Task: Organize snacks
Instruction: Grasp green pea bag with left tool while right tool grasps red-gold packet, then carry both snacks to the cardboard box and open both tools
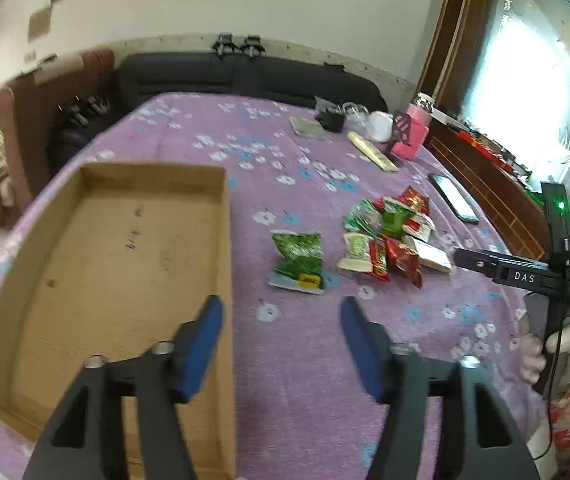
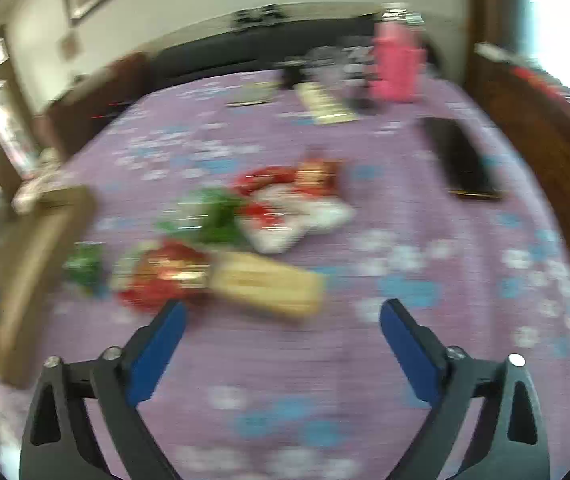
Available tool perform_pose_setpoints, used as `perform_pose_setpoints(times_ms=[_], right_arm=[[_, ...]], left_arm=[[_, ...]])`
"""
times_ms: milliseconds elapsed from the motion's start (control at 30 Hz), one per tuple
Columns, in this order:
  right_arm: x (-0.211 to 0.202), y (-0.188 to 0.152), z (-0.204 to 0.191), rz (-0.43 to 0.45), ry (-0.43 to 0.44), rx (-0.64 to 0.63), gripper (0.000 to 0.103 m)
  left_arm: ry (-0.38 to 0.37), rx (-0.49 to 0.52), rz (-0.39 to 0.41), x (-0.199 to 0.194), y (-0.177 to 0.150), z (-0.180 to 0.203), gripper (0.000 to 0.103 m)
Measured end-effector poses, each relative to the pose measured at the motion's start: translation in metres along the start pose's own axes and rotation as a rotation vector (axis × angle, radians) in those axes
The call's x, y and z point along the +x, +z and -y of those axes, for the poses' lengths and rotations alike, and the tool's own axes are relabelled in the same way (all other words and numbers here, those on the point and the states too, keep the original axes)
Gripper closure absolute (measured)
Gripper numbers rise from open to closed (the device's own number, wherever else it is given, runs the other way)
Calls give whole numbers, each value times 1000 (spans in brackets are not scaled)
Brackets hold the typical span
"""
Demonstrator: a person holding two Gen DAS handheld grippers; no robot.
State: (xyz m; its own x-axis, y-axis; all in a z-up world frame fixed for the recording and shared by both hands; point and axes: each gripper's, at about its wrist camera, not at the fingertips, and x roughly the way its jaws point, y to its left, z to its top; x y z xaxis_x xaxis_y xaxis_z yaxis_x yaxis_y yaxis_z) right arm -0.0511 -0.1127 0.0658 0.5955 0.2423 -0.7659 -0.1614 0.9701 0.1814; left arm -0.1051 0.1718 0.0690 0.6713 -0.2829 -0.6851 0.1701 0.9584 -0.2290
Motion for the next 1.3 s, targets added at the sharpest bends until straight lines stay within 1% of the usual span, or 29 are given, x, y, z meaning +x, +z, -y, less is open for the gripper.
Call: perform_pose_setpoints(times_ms=[33, 67, 100, 133, 167, 267, 367, 433, 500, 567, 633, 667, 733, 767, 833, 1000, 1100, 1167, 1233, 1300], right_arm=[[6, 1, -12, -22, 57, -10, 14], [14, 1, -21, -42, 86, -15, 22], [21, 3, -27, -55, 95, -14, 27], [30, 5, -32, -69, 98, -8, 37], [39, 7, -36, -80, 93, 2, 42], [56, 10, -39, -97, 68, 39, 43], [60, 12, -44, -78, 43, 43, 43], [60, 12, -46, -80, 41, 50, 43], [64, 15, -44, -84, 34, 61, 44], [65, 15, -43, -85, 28, 69, 51], [69, 15, -41, -90, 31, 81, 55], [70, 15, -38, -87, 61, 100, 62], [70, 14, -36, -88, 94, 121, 68], [70, 14, -36, -86, 97, 121, 71], [67, 12, -36, -82, 113, 117, 73], [48, 5, -36, -57, 155, 115, 76], [32, 3, -41, -36, 176, 107, 76], [21, 3, -49, -21, 195, 94, 76], [14, 5, -58, -13, 215, 77, 76], [7, 6, -75, -16, 266, 52, 76]], left_arm=[[-26, -5, -15, 3, 0, 0, 55], [-39, -3, -26, 7, 1, 3, 56], [-40, 8, -35, 13, 3, 7, 58], [-44, 18, -37, 16, 5, 11, 58], [-53, 30, -38, 20, 8, 14, 58], [-48, 70, -60, 39, 20, 26, 58], [-27, 98, -85, 61, 31, 31, 58], [-21, 105, -117, 77, 36, 31, 58], [2, 115, -142, 91, 38, 33, 58], [19, 116, -168, 103, 39, 32, 58], [32, 97, -202, 112, 39, 30, 58], [36, 90, -220, 117, 39, 29, 58], [39, 82, -235, 121, 37, 29, 62], [41, 83, -232, 121, 37, 29, 63], [40, 81, -223, 118, 37, 30, 66], [-10, 51, -175, 98, 39, 31, 68], [-49, 24, -141, 79, 39, 29, 68], [-70, 0, -107, 59, 38, 23, 68], [-71, -24, -80, 40, 37, 14, 68], [-52, -51, -48, 20, 34, -2, 68]])
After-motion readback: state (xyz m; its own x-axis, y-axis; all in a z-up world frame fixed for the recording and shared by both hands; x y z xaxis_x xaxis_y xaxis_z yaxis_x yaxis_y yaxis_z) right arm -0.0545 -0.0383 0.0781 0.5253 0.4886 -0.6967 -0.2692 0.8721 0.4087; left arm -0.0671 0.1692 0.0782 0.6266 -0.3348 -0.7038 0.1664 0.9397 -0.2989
